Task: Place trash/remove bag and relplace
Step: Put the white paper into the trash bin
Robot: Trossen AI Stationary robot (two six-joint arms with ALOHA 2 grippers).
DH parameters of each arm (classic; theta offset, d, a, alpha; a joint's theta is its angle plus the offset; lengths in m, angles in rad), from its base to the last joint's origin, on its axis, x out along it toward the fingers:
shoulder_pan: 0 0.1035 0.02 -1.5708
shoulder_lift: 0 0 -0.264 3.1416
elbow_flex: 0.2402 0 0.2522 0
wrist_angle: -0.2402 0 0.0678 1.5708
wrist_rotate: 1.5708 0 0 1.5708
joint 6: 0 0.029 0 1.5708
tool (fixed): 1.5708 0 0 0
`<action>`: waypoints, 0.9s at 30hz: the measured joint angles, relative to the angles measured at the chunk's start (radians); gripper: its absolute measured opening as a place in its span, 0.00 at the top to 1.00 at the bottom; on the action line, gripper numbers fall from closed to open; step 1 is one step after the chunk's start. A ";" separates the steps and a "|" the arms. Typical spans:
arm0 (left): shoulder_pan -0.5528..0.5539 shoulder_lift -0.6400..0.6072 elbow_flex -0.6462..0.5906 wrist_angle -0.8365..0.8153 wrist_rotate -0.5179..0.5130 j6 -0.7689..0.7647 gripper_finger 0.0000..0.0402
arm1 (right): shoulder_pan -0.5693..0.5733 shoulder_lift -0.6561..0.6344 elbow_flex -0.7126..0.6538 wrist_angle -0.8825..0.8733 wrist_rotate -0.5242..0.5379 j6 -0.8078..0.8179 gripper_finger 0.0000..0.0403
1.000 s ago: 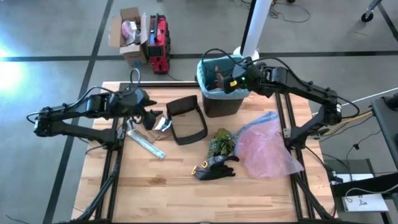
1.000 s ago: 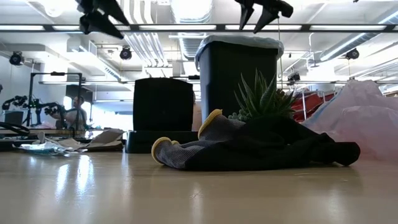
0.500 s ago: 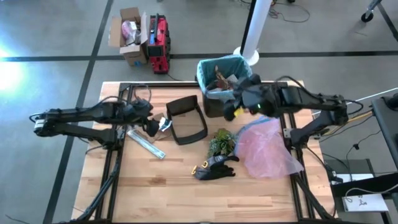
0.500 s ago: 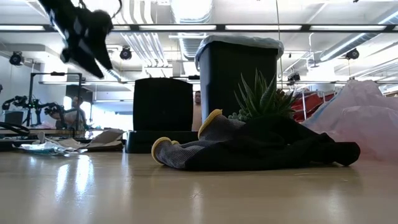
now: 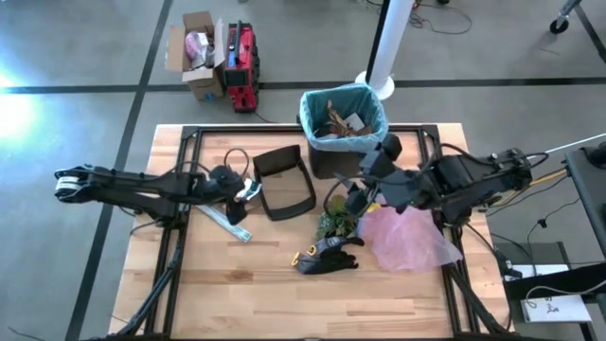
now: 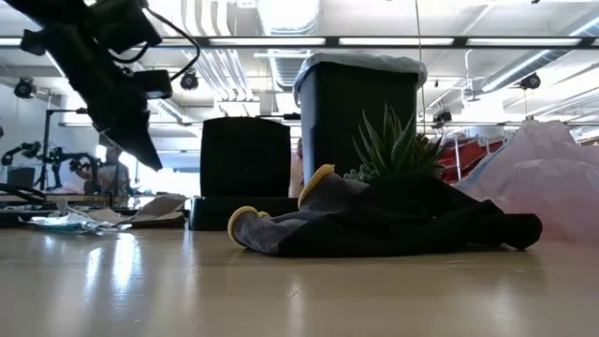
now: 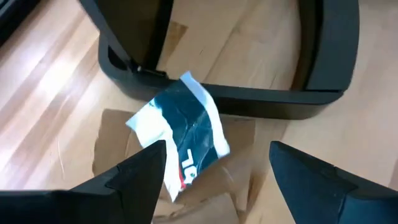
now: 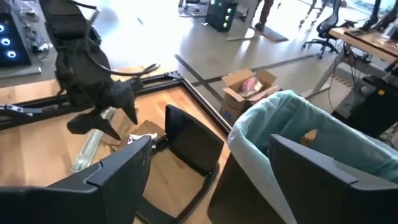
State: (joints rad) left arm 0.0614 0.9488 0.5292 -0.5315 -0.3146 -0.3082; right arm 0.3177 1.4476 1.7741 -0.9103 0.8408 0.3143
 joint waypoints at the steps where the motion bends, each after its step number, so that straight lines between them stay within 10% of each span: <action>1: -0.002 0.017 0.004 0.005 -0.013 0.004 0.33 | 0.001 0.000 0.000 0.000 0.000 -0.007 0.25; 27: -0.002 0.450 0.015 0.175 -0.219 0.053 0.44 | -0.001 -0.036 0.000 -0.156 0.031 -0.185 0.30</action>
State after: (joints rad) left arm 0.0597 1.3993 0.5442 -0.3568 -0.5337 -0.2548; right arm 0.3168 1.4114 1.7744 -1.0667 0.8719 0.1291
